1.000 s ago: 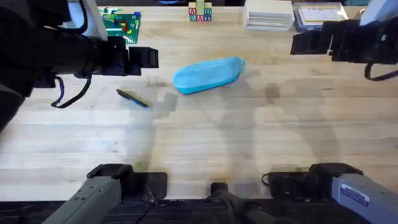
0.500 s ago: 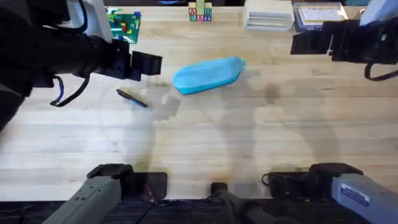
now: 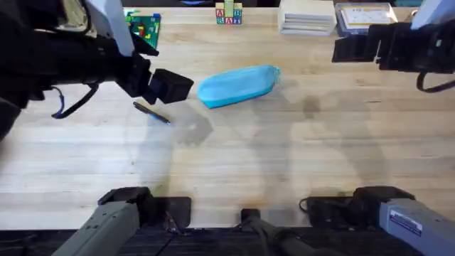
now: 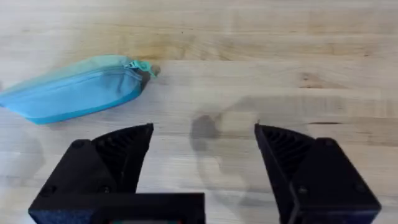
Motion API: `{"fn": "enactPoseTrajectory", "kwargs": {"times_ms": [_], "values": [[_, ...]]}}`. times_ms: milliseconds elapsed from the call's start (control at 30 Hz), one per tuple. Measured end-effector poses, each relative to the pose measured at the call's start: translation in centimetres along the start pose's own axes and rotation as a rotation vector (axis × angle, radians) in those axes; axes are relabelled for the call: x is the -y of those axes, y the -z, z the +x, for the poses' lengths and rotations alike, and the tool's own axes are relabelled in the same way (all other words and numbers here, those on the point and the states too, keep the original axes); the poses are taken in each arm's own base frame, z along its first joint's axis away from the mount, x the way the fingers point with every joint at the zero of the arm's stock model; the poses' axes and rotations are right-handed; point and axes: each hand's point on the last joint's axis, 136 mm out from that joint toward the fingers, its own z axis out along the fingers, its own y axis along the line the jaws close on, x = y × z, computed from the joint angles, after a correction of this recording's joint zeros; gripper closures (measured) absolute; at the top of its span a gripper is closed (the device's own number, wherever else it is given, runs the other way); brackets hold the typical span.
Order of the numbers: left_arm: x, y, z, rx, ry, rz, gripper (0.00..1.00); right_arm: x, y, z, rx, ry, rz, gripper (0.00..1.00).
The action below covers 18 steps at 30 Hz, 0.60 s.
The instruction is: Unzip the bag, pick up the pens from the table one at a time and place them inside, then zip the bag closed.
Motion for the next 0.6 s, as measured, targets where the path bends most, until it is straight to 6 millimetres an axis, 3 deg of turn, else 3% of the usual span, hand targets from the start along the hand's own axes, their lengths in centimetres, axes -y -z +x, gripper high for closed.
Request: {"fn": "enactPoseTrajectory", "kwargs": {"times_ms": [267, 600], "values": [[0.0, 0.8, -1.0, 0.132, -0.086, 0.097, 0.010, 0.0, 0.0, 0.0, 0.000, 0.000, 0.000, 0.004], [-0.7, -1.4, -0.6, 0.199, -0.067, 0.255, 0.007, 0.0, 0.0, 0.0, 0.000, 0.000, 0.000, 0.004]]}}
